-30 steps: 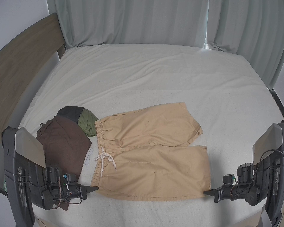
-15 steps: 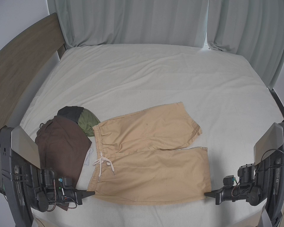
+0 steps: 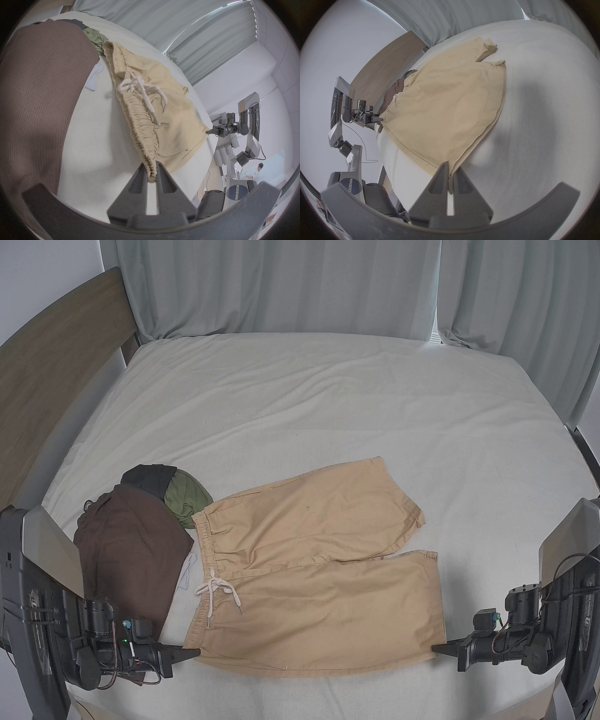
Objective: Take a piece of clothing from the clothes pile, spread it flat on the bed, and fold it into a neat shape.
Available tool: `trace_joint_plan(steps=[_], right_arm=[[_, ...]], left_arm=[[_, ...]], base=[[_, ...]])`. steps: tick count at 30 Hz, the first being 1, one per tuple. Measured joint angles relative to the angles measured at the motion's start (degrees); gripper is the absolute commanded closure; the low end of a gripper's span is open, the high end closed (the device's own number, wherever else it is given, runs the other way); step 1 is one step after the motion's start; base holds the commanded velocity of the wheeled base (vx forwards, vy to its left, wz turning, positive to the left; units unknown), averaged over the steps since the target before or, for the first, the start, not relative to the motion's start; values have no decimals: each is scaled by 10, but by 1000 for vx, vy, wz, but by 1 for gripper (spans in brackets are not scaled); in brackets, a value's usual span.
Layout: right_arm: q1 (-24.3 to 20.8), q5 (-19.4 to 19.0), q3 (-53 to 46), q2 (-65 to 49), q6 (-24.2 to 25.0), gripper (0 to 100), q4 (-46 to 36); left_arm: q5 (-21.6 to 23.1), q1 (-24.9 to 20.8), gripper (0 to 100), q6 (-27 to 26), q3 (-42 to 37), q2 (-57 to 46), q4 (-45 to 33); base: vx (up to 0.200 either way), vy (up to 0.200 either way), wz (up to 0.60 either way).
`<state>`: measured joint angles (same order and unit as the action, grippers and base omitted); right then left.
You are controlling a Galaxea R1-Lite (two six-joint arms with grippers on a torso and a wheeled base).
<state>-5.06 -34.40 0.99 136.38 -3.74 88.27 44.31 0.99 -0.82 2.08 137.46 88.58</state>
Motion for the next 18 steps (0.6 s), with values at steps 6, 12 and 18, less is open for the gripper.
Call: trace_joint_plan(steps=[6,12,18], right_arm=[[2,-6,0,-18,3,100,0],[3,-10,0,-41,11,100,0],[3,-15,2,-66,22,100,-1]], left_arm=[[2,-7,100,15,11,-15,0],[2,-15,100,54,17,-42,0],[3,-23,100,64,18,-64,0]], base=[[0,0,0],[0,0,0],[0,0,0]])
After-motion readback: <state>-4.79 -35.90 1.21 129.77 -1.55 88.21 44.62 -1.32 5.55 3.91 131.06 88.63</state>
